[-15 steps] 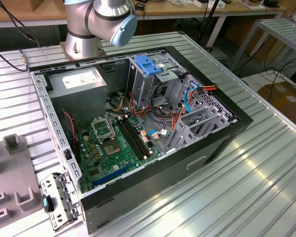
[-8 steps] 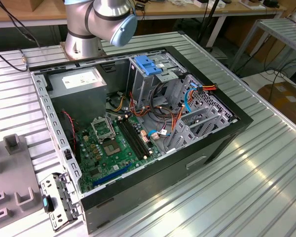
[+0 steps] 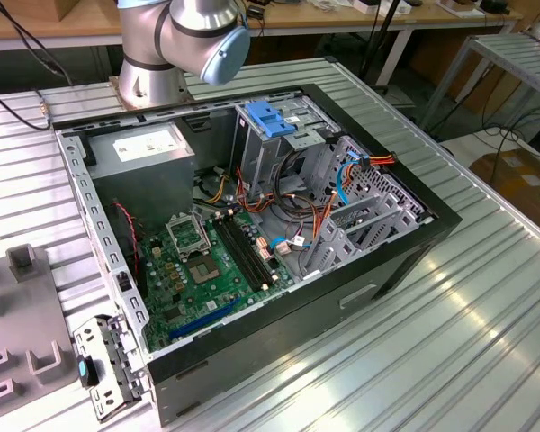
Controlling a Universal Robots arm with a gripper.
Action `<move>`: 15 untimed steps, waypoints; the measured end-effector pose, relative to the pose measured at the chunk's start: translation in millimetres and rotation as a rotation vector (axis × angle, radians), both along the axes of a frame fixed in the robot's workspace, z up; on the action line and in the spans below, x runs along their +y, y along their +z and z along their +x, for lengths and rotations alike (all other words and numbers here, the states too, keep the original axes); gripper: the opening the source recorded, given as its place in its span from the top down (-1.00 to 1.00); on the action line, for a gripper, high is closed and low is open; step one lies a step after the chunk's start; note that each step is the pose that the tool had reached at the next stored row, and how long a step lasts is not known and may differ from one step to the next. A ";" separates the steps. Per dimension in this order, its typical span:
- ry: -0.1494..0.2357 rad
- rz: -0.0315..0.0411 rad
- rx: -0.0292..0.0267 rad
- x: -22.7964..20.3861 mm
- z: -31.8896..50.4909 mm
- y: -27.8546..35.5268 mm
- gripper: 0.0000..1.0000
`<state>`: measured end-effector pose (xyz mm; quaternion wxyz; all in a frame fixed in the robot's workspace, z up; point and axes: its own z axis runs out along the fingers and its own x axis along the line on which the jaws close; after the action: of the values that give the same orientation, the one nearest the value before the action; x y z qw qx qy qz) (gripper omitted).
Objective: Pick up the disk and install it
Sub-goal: 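Pick up the disk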
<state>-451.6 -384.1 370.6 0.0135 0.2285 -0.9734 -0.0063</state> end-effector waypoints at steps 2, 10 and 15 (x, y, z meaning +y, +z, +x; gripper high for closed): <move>0.042 -0.0001 0.0001 0.1 0.0 -0.5 0.79; 0.157 0.0000 -0.0037 0.6 0.0 -3.0 0.79; 0.199 0.0024 -0.0036 1.1 0.2 -4.3 0.79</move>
<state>-451.4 -383.0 366.3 0.0120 0.3239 -0.9460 -0.0056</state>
